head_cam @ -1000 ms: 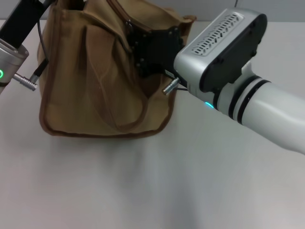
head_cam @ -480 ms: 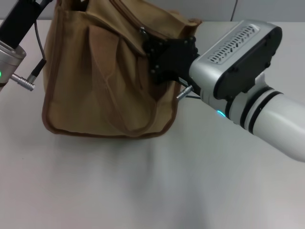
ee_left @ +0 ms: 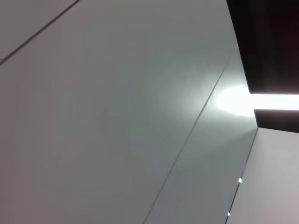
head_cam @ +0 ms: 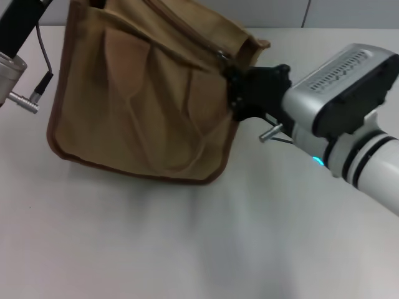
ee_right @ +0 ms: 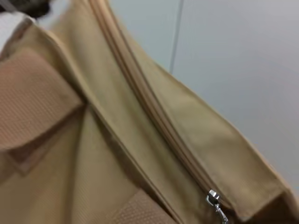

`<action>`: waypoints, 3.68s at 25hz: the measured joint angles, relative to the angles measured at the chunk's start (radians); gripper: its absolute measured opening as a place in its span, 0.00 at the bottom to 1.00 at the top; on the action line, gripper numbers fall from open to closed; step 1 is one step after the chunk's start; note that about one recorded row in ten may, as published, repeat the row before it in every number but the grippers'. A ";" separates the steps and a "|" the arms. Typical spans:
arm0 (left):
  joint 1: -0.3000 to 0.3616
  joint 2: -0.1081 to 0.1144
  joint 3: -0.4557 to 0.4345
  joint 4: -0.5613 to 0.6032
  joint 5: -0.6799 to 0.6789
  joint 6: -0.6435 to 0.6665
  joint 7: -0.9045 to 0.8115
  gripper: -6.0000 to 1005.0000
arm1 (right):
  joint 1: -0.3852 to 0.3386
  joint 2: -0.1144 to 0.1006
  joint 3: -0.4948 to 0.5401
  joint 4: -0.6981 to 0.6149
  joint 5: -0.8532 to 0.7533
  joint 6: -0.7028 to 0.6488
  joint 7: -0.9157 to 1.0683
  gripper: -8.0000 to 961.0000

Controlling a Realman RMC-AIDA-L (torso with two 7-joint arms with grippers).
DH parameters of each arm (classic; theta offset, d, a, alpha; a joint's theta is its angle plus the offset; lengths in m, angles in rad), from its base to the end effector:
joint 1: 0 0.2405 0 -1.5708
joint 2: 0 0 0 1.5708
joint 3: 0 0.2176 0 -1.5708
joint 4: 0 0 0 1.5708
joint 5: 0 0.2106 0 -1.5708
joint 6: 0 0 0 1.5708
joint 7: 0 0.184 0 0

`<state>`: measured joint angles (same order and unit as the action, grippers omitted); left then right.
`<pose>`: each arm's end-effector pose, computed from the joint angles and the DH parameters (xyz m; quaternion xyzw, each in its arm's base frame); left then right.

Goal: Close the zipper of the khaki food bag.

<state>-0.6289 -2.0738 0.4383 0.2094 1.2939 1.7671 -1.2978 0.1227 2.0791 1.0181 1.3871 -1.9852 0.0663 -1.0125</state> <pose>-0.1555 0.3519 0.0607 -0.6849 -0.2427 -0.6596 0.1920 0.1131 0.3396 -0.0884 -0.8752 0.1763 0.1905 0.4082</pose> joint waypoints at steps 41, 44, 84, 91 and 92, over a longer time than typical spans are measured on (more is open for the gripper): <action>0.184 0.011 0.296 0.273 0.053 -0.040 0.183 0.17 | -0.054 -0.001 0.044 0.215 0.004 -0.015 -0.032 0.33; 0.232 0.012 0.314 0.351 0.054 -0.015 0.174 0.29 | -0.046 0.000 0.044 0.217 0.007 -0.016 -0.032 0.46; 0.265 0.038 0.331 0.408 0.279 0.159 0.156 0.76 | 0.062 0.002 0.764 0.266 0.287 1.237 -0.192 0.67; 0.265 0.039 0.332 0.427 0.310 0.185 0.153 0.76 | 0.116 -0.002 0.988 0.185 0.310 1.509 -0.199 0.67; 0.266 0.039 0.332 0.427 0.315 0.186 0.153 0.76 | 0.124 -0.004 0.999 0.154 0.314 1.539 -0.205 0.67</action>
<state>-0.3628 -2.0345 0.7701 0.6364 1.6087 1.9526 -1.1444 0.2467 2.0751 2.0170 1.5414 -1.6714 1.6053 -1.2173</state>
